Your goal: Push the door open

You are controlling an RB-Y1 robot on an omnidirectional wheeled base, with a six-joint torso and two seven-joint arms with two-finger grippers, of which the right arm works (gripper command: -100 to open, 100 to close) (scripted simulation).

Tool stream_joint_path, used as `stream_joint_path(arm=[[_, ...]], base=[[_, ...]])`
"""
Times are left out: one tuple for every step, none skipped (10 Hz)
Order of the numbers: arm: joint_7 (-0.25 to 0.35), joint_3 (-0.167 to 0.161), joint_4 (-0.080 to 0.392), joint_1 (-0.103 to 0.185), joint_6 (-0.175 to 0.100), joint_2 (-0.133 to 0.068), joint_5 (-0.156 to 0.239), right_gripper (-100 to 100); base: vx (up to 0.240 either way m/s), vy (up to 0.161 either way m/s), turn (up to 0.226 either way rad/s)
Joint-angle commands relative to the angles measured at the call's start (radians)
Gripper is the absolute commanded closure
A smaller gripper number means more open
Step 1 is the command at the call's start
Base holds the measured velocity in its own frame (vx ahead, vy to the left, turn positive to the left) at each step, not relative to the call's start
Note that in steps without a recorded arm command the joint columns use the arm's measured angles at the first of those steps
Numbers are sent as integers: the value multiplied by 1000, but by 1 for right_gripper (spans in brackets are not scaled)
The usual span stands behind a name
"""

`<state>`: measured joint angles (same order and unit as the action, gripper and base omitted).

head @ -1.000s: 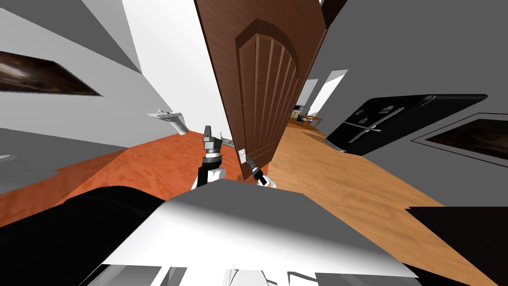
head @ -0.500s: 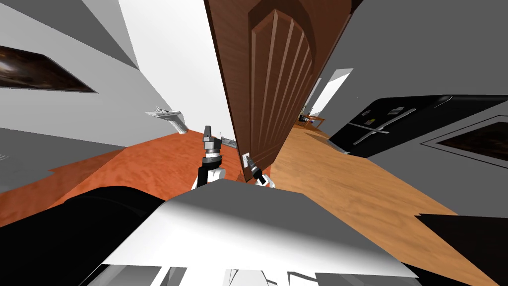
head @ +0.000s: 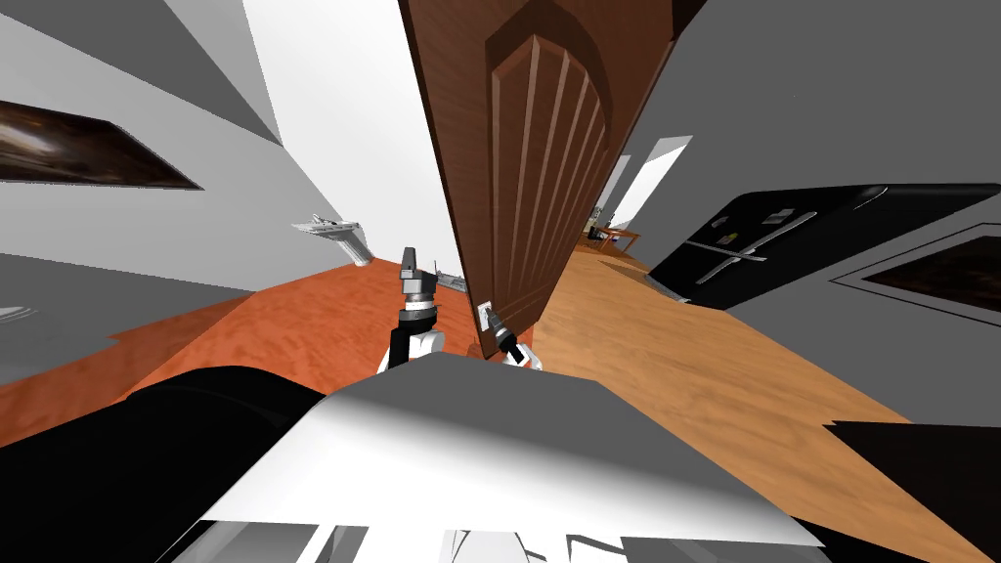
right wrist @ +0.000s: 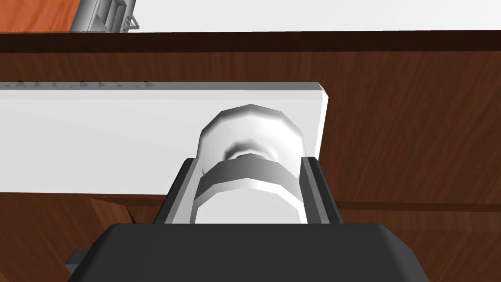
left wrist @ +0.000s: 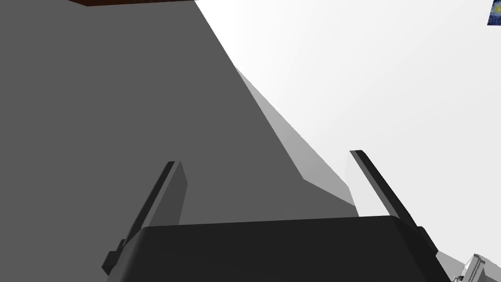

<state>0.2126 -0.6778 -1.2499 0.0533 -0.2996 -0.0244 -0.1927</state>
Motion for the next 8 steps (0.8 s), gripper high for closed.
stream_joint_path(arm=[[-9, -2, -3, -8, 2, -13, 1, 100], [-14, -2, -4, -13, 3, -18, 1, 100], [-20, -4, -6, -18, 4, -20, 2, 100], [-27, -5, -8, -24, 5, -21, 3, 100], [-34, -6, -11, -31, 7, -18, 3, 100], [-41, -7, -13, -37, 8, -13, 4, 100], [-48, -8, -15, -44, 9, -4, 5, 100], [-55, -10, -17, -50, 11, 7, 5, 100]], base=[[76, 74, -174], [142, 116, -225], [138, 140, -192], [155, 162, -183], [147, 190, -179], [128, 222, -240], [123, 225, -214], [124, 197, -223]])
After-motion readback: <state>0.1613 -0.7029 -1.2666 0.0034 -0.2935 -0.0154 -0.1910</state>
